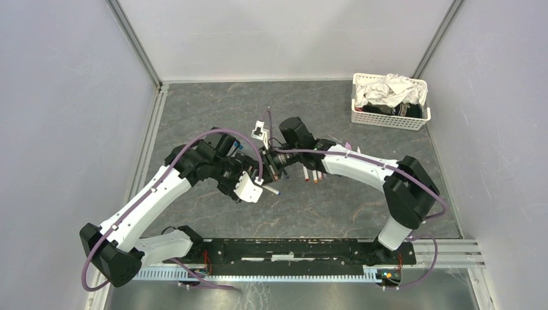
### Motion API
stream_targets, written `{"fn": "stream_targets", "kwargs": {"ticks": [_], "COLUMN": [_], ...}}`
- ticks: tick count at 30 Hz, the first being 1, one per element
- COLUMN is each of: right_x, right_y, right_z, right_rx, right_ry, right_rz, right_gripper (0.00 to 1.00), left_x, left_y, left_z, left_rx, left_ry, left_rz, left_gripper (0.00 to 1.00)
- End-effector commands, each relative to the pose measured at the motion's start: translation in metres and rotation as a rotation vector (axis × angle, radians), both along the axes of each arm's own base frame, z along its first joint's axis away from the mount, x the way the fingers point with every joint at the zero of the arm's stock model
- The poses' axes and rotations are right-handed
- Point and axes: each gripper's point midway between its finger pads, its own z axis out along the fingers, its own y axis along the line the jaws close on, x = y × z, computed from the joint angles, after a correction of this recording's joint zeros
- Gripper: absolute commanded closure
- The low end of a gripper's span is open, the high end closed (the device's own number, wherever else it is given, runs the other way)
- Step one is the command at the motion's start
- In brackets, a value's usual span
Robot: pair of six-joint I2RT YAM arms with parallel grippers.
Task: Open the pen caps
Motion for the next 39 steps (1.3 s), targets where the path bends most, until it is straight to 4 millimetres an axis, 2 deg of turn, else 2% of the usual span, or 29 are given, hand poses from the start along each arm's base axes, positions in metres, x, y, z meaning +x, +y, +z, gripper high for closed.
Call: {"fn": "stream_targets", "kwargs": {"ticks": [1,3,5,6,7,10,16,20,27,29,31,32,35,39], "right_x": [0.005,0.006,0.006,0.006,0.007,0.002,0.003,0.012,0.023,0.027,0.032,0.035,0.048,0.08], "right_y": [0.022,0.027,0.028,0.027,0.025,0.015,0.011,0.02,0.044,0.049,0.055,0.058,0.068,0.079], "right_z": [0.025,0.027,0.027,0.024,0.021,0.006,0.0,0.013,0.033,0.033,0.032,0.032,0.025,-0.004], "right_rx": [0.09,0.093,0.09,0.081,0.072,0.021,-0.004,0.019,0.088,0.091,0.095,0.1,0.078,-0.054], "right_ry": [-0.014,-0.013,-0.01,-0.008,-0.009,0.025,0.035,0.021,0.013,0.015,0.022,0.021,0.021,0.052], "right_rz": [0.027,0.033,0.036,0.035,0.037,0.039,0.038,0.037,0.043,0.037,0.022,0.017,-0.018,-0.095], "right_gripper": [1.0,1.0,1.0,0.94,0.84,0.7,0.67,0.7,0.69,0.8,0.97,1.0,1.0,1.0], "left_x": [-0.005,-0.003,0.001,0.002,0.003,0.006,0.013,0.013,0.009,0.008,0.006,0.005,0.006,0.014], "left_y": [-0.01,-0.011,-0.011,-0.009,-0.007,-0.004,-0.007,-0.01,-0.018,-0.02,-0.021,-0.022,-0.028,-0.031], "left_z": [-0.001,-0.001,0.0,-0.001,-0.002,-0.002,0.005,0.008,0.011,0.012,0.012,0.012,0.015,0.01], "left_rx": [-0.059,-0.058,-0.048,-0.039,-0.028,-0.027,-0.054,-0.064,-0.083,-0.09,-0.094,-0.099,-0.123,-0.099], "left_ry": [0.044,0.034,0.028,0.02,0.007,-0.033,-0.062,-0.064,-0.055,-0.053,-0.056,-0.058,-0.076,-0.141], "left_rz": [0.034,0.023,0.031,0.032,0.035,0.036,0.053,0.048,0.025,0.019,0.006,0.0,-0.017,-0.059], "left_gripper": [0.23,0.43,0.72,0.93,0.96,0.98,0.98,0.98,0.98,0.98,0.98,0.98,0.98,0.98]}}
